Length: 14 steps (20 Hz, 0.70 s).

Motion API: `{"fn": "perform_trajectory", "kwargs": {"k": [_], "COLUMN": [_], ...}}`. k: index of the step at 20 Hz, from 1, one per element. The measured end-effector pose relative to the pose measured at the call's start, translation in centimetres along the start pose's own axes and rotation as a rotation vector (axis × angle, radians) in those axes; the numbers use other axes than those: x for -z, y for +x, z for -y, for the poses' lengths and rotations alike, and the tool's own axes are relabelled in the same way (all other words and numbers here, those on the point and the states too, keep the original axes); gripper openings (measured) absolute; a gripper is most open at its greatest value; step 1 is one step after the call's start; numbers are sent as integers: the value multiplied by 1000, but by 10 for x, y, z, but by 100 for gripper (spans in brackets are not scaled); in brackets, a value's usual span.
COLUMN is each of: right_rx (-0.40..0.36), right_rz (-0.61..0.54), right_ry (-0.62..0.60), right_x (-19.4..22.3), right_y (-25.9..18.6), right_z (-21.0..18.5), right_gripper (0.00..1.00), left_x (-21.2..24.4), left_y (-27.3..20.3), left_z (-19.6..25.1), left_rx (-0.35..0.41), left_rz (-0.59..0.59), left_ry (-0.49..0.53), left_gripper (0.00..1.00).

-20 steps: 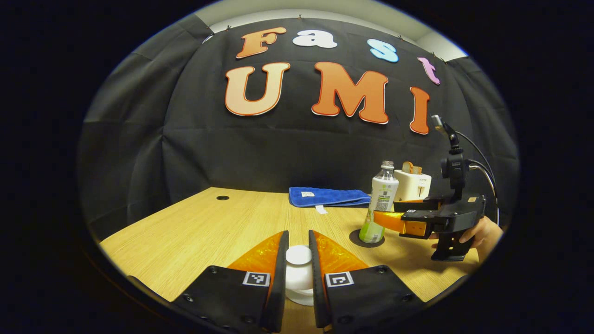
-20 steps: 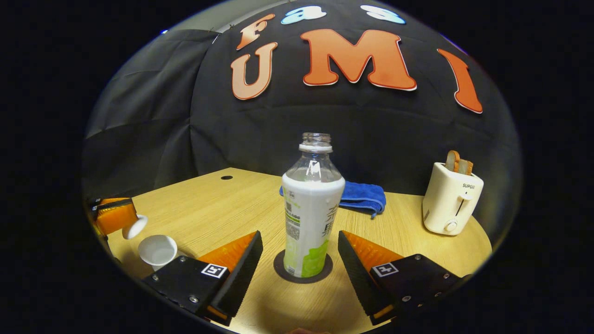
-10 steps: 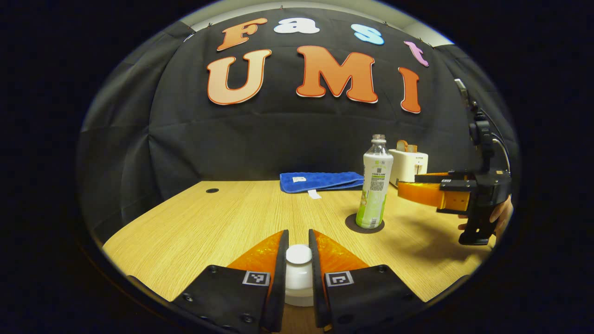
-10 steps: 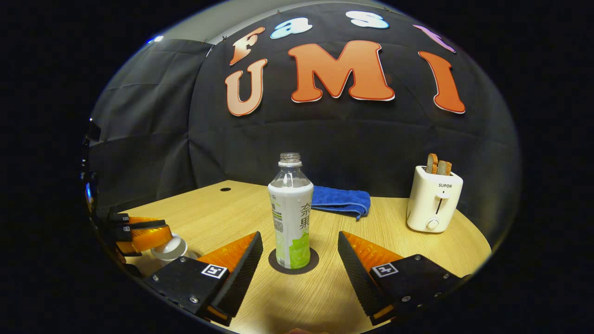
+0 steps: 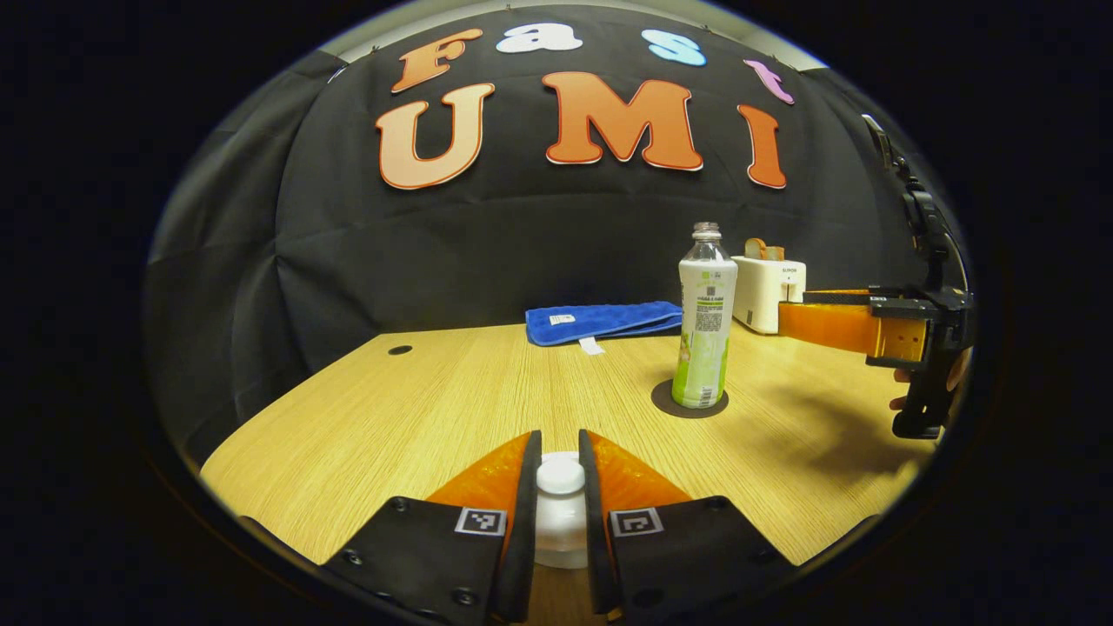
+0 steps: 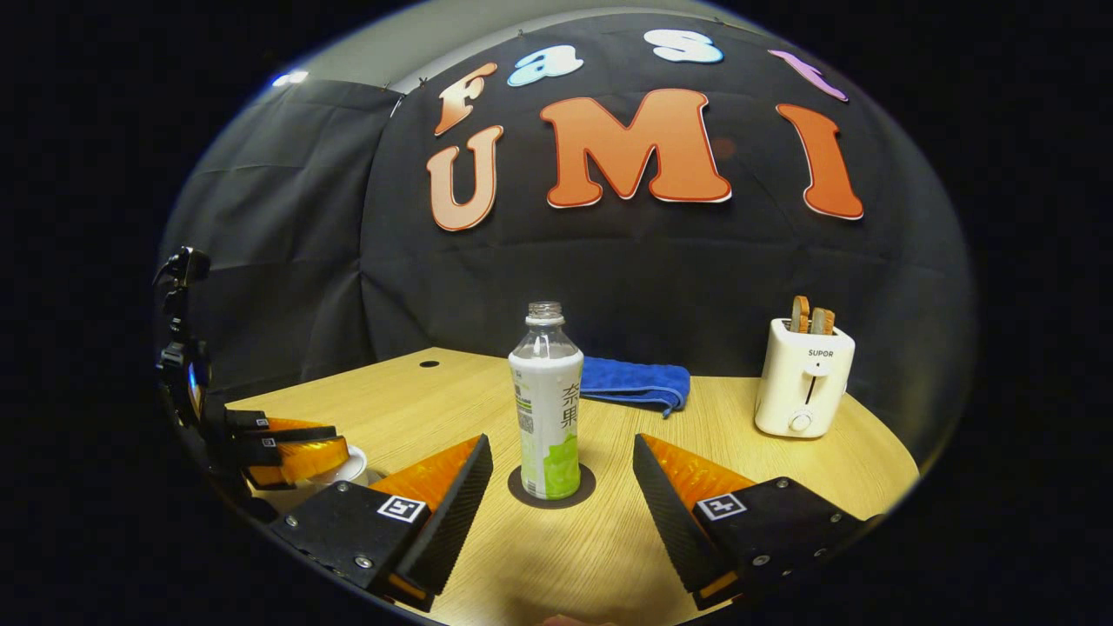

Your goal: Open the teacup lid with one hand, grasp the water bottle and pour water into the teacup with the other hand; after pouring, place the water bottle on the coaster and then close the teacup lid.

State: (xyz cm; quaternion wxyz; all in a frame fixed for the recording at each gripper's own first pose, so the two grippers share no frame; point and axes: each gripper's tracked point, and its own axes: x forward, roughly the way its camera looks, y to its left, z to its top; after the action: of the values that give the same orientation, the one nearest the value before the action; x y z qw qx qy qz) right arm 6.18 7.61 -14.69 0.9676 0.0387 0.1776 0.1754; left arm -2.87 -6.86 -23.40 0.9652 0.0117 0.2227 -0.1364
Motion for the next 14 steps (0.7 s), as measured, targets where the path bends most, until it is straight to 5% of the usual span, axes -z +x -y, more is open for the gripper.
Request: {"fn": "perform_trajectory", "kwargs": {"k": [4, 6, 9, 14], "right_rx": [-9, -15, -4, 80], "right_rz": [21, 31, 72, 137], "right_ry": [8, 11, -2, -9], "right_x": [-8, -14, -30, -53], "right_y": [-8, -14, -25, -44], "right_z": [-2, -4, -3, 9], "right_gripper": [98, 97, 97, 97], "left_x": [-6, -26, -63, -114], "left_y": [-3, -8, -14, -28], "left_z": [-7, -12, -17, -13], "left_rx": [-24, -39, -61, -58], "left_rz": [16, 70, 161, 271], "left_ry": [31, 30, 10, -39], "left_gripper": [33, 60, 80, 93]}}
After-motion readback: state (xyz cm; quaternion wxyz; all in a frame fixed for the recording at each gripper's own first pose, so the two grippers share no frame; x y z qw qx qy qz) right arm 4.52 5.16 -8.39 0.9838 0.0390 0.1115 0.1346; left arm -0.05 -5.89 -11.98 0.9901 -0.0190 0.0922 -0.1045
